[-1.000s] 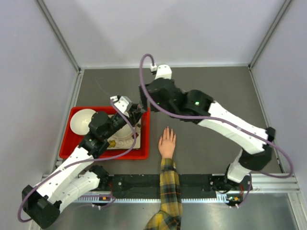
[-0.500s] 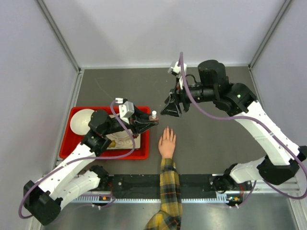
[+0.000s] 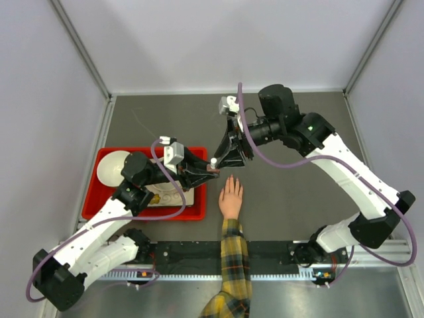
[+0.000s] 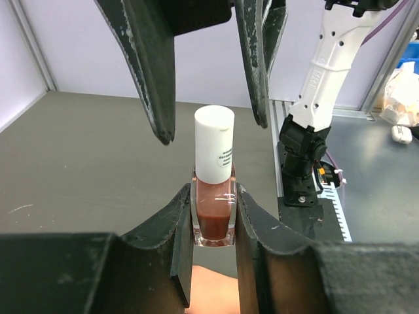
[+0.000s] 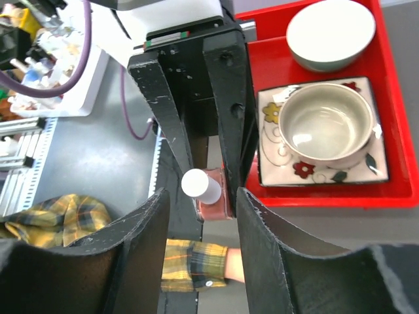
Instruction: Paint the nails
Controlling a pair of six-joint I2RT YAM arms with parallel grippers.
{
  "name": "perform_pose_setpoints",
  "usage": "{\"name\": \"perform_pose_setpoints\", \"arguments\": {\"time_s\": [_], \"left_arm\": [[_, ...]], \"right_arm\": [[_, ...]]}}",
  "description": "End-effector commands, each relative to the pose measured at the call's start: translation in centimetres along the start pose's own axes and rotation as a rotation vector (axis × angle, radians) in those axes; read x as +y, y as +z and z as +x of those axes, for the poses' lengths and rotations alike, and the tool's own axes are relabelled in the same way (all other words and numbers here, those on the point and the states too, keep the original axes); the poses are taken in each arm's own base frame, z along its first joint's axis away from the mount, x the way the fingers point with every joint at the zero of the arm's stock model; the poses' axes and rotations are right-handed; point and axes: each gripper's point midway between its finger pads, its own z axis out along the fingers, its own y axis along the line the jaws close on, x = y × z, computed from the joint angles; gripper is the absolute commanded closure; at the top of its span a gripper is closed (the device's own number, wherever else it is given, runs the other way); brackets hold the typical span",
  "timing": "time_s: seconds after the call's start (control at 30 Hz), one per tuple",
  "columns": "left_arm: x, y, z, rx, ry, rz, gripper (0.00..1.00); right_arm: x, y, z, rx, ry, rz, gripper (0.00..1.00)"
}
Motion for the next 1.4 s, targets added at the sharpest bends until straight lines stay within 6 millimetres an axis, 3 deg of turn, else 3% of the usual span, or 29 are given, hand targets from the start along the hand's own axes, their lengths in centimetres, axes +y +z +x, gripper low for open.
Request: {"name": "perform_pose_setpoints", "arguments": {"time_s": [0.0,0.17,0.4,0.63,0.83,0.87,0.93,0.97,1.03,1.07,1.1,1.13,1.17,1.2,1.23,1.27,1.3,1.33,1.37], "left_arm": [[-1.1,0.3,-3.1,-0.069,0.079,0.053,1.0],[-1.1,0.3,-3.0,-0.07,0.074,0.056,1.0],[-0.9,0.3,-3.0,-0.073,0.076,0.043,1.0],[-0.3,0.3,-2.8,-0.072,0.074,0.01,1.0],[1.5,-0.1,-3.4,-0.09,0.101,-0.111,1.0],[1.8,-0.2,-3.2,-0.087,0.1,-0.135,1.0],[3.5,-0.8,-3.6,-0.098,0.125,-0.242,1.0],[4.2,-1.2,-3.4,-0.092,0.123,-0.294,1.0],[6.4,-2.5,-4.0,-0.115,0.151,-0.445,1.0],[7.0,-3.0,-4.1,-0.122,0.159,-0.491,1.0],[8.1,-3.9,-4.0,-0.128,0.166,-0.569,1.0],[8.2,-4.3,-4.4,-0.139,0.177,-0.595,1.0],[8.4,-4.7,-4.2,-0.141,0.178,-0.618,1.0],[8.5,-5.0,-4.4,-0.149,0.187,-0.634,1.0],[8.7,-5.2,-4.4,-0.151,0.188,-0.648,1.0],[8.7,-5.2,-4.5,-0.153,0.188,-0.648,1.0],[8.7,-5.2,-4.5,-0.155,0.19,-0.651,1.0],[8.6,-5.2,-4.6,-0.157,0.19,-0.651,1.0],[8.7,-5.4,-4.6,-0.157,0.192,-0.657,1.0]], "right_arm": [[1.2,0.3,-1.7,-0.063,-0.099,-0.102,0.56],[1.2,0.5,-1.6,-0.083,-0.109,-0.112,0.58],[1.0,0.7,-1.4,-0.085,-0.097,-0.104,0.74],[1.5,0.9,-1.5,-0.088,-0.104,-0.083,0.82],[1.5,2.5,-1.0,-0.066,-0.104,-0.018,1.0],[0.0,2.9,-0.4,-0.055,-0.083,0.071,1.0],[-0.4,4.1,-0.1,-0.073,-0.05,0.134,1.0],[-2.6,3.9,-0.5,-0.095,-0.052,0.293,1.0],[-3.1,5.0,-1.2,-0.15,0.022,0.438,1.0],[-6.9,3.2,-1.3,-0.19,0.073,0.74,1.0],[-6.3,3.7,-1.2,-0.232,0.149,0.836,1.0],[-6.9,2.8,-1.1,-0.26,0.199,0.966,1.0],[-8.8,0.9,-0.1,-0.292,0.242,1.209,1.0],[-7.5,2.1,0.0,-0.333,0.305,1.23,1.0],[-7.0,2.1,-1.4,-0.388,0.34,1.26,1.0],[-7.3,1.6,-0.1,-0.344,0.32,1.371,1.0],[-7.7,3.8,1.0,-0.333,0.357,1.397,1.0],[-7.0,4.0,-0.8,-0.406,0.402,1.41,1.0],[-6.8,3.8,0.5,-0.342,0.397,1.448,1.0]]}}
